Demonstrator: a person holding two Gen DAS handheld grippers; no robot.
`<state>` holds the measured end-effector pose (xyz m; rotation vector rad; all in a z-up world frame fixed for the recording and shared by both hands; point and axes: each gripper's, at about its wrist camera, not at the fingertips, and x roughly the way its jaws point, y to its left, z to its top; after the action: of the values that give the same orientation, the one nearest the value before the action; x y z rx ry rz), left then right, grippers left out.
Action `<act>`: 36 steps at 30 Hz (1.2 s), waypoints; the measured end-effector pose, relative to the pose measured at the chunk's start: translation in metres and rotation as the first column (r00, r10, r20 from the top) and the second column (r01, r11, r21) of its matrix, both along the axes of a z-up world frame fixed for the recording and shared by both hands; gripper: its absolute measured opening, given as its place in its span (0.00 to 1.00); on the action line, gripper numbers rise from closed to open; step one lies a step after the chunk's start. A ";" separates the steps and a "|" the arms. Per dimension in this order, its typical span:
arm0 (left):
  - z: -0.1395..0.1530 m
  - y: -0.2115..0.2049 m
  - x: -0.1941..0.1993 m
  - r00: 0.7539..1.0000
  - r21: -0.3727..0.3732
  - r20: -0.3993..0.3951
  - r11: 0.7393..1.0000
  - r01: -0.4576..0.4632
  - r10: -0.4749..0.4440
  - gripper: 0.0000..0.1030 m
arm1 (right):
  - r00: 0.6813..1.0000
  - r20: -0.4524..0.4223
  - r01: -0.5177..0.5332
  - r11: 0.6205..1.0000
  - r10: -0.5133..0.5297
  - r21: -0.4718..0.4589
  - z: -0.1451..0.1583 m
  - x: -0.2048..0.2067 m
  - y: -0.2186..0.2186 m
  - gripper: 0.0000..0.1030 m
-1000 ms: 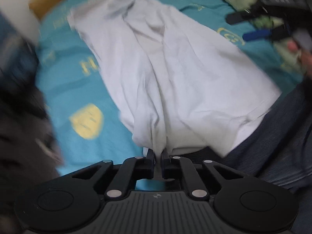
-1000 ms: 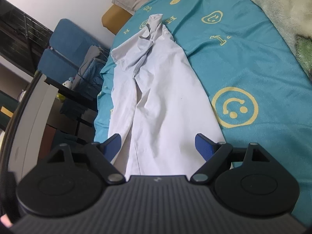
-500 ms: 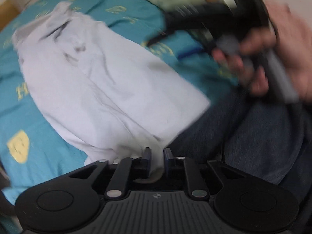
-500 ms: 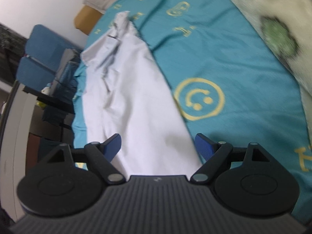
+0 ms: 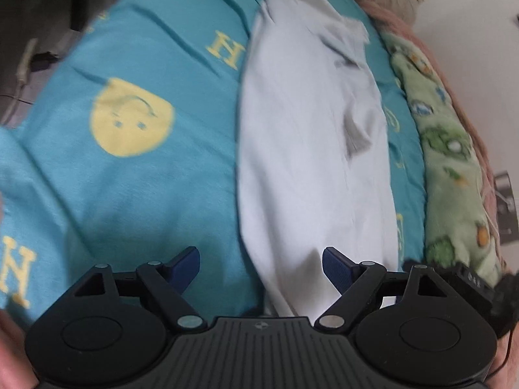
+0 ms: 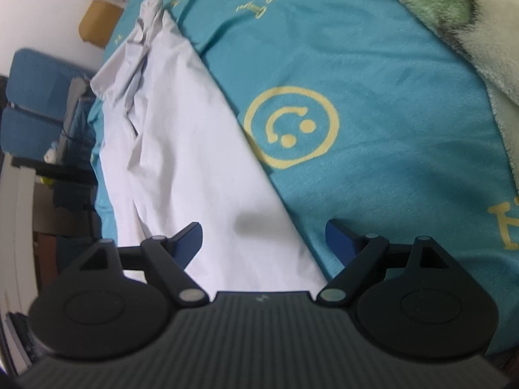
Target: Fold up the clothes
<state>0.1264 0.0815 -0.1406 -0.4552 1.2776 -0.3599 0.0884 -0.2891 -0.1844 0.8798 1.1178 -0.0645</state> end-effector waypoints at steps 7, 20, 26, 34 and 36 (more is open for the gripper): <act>-0.011 -0.028 -0.016 0.984 -0.026 -0.044 0.985 0.171 -0.172 0.84 | 0.965 -0.048 -0.257 0.966 0.258 0.021 0.007 -0.004 0.051 0.82; -0.001 -0.029 -0.048 0.981 0.006 -0.075 0.983 0.182 -0.181 0.45 | 0.801 -0.207 -0.596 0.782 0.562 -0.184 0.026 -0.007 0.106 0.64; -0.007 -0.044 -0.053 0.974 0.051 -0.101 0.976 0.210 -0.204 0.52 | 0.809 -0.236 -0.585 0.771 0.537 -0.252 0.022 -0.011 0.105 0.66; -0.004 -0.066 -0.059 0.960 0.169 -0.069 0.946 0.278 -0.270 0.35 | 0.678 -0.329 -0.730 0.550 0.657 -0.407 0.023 -0.019 0.149 0.49; -0.001 -0.066 -0.060 0.964 0.172 -0.056 0.949 0.266 -0.260 0.21 | 0.675 -0.326 -0.727 0.520 0.662 -0.448 0.031 -0.022 0.153 0.17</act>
<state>0.0668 0.0156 -0.1418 -0.1378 1.3927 -0.4585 0.0662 -0.1359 -0.1529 -0.1529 1.4007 0.2348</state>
